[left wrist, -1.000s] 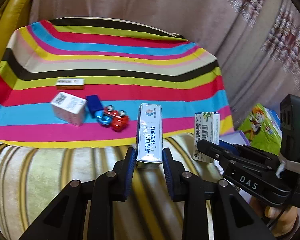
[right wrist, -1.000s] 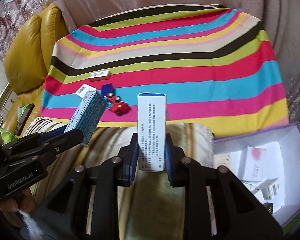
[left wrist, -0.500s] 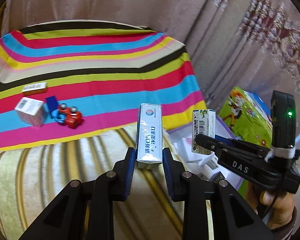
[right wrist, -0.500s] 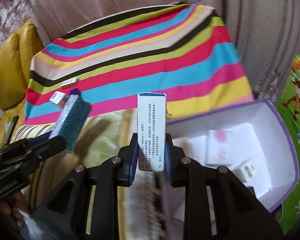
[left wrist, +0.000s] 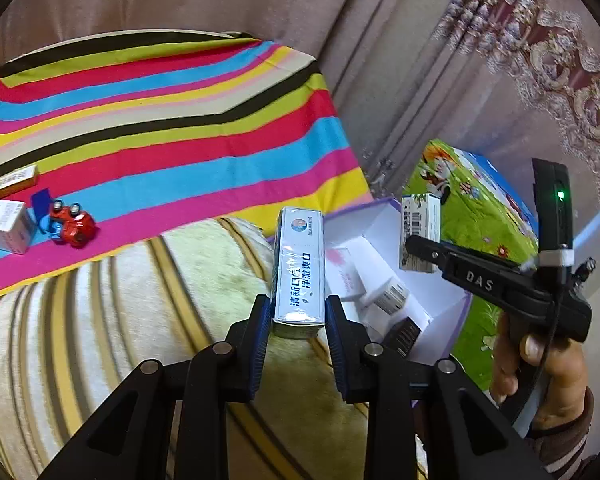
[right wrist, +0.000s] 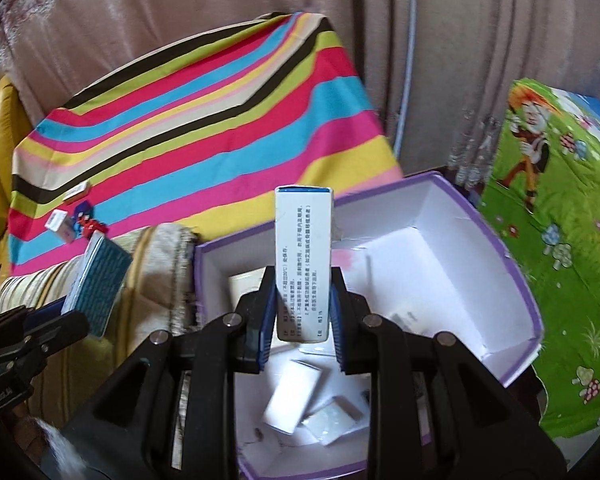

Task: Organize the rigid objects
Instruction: 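Carry both boxes into the storage box and open both tools, then move both open tools back toward the remaining boxes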

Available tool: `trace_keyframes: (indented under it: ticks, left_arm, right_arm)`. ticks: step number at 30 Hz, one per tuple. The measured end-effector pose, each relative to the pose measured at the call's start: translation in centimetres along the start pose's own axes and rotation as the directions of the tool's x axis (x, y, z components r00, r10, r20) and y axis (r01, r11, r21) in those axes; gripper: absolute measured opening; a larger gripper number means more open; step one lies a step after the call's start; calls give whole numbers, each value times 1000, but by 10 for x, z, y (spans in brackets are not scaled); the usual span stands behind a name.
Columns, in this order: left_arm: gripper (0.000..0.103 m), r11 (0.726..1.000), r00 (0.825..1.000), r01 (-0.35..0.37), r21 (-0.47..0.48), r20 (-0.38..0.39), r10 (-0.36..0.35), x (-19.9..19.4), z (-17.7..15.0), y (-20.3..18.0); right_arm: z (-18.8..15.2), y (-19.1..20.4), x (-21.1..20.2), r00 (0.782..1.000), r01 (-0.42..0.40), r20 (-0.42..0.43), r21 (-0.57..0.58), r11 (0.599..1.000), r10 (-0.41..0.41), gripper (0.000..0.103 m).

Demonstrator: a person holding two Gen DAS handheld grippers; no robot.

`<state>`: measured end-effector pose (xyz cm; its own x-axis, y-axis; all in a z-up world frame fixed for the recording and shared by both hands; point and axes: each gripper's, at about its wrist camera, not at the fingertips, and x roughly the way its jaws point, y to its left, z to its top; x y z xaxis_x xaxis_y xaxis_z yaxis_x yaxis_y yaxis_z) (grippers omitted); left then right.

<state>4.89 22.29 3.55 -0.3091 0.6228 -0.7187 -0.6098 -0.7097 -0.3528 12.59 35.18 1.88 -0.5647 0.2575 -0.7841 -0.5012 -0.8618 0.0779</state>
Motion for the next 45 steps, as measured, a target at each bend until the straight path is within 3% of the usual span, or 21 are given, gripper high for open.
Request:
trace_keyframes:
  ticks: [12, 16, 17, 30, 45]
  left_arm:
    - [32, 995, 995, 95, 41, -43, -93, 14, -3, -21]
    - [45, 994, 994, 100, 33, -46, -99, 15, -2, -20]
    - [46, 994, 994, 103, 28, -42, -101, 14, -2, -18]
    - [47, 999, 999, 39, -8, 34, -39, -7, 3, 8]
    - [47, 986, 994, -20, -167, 98, 37, -36, 2, 76]
  right_arm:
    - [1, -31, -5, 992, 126, 13, 62, 990, -127, 30]
    - [2, -35, -6, 988, 154, 18, 87, 984, -156, 71]
    - [3, -35, -6, 986, 159, 28, 86, 984, -162, 72]
    - [6, -9, -8, 989, 145, 31, 28, 989, -145, 75]
    - [3, 24, -2, 997, 75, 1, -31, 997, -75, 78]
